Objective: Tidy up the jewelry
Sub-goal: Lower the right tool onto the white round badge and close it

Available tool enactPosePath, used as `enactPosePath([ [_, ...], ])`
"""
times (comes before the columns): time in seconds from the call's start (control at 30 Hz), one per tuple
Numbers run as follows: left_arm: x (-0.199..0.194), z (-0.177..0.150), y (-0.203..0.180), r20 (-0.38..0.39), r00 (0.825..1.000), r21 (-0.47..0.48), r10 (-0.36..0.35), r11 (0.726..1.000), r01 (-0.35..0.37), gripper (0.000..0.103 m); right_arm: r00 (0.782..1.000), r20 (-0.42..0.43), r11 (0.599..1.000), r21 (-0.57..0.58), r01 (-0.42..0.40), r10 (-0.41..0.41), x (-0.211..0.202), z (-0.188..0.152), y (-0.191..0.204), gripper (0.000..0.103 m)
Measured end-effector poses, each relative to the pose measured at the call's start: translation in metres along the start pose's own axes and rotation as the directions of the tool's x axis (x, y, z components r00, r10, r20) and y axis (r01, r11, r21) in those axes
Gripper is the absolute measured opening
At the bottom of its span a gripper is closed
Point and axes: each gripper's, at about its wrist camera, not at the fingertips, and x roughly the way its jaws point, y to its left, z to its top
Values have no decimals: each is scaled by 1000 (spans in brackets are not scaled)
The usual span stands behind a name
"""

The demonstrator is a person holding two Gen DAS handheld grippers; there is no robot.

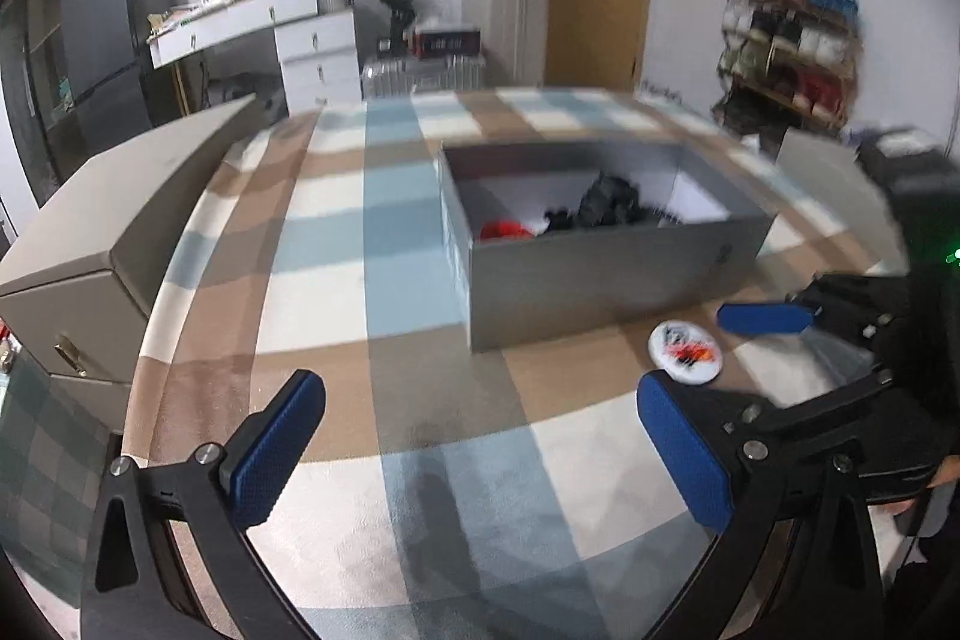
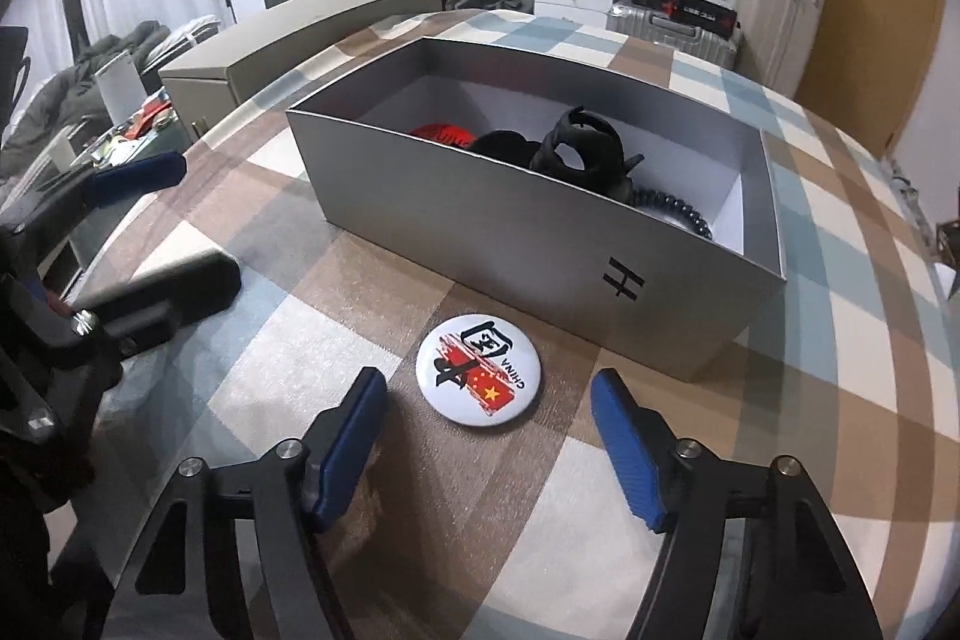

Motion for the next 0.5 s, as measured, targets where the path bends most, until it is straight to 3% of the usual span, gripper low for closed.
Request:
enactPosePath([
  [0.17, 11, -2, -1, -76, 997, 3, -23, 1000, 23, 63, 1000, 2, 1000, -3, -1, 1, 1, 4, 1, 41],
  [0.23, 14, -3, -3, -103, 994, 10, -43, 999, 44, 34, 1000, 5, 1000, -7, 1, -1, 1, 4, 2, 41],
  [0.3, 17, -5, -5, -133, 990, 15, -51, 998, 54, 10, 1000, 11, 1000, -5, 0, 0, 0, 3, 1, 41],
  [0.5, 13, -7, -11, -135, 990, 41, -44, 998, 50, 1, 999, 34, 1000, 14, -4, 4, -8, 1, -4, 41],
])
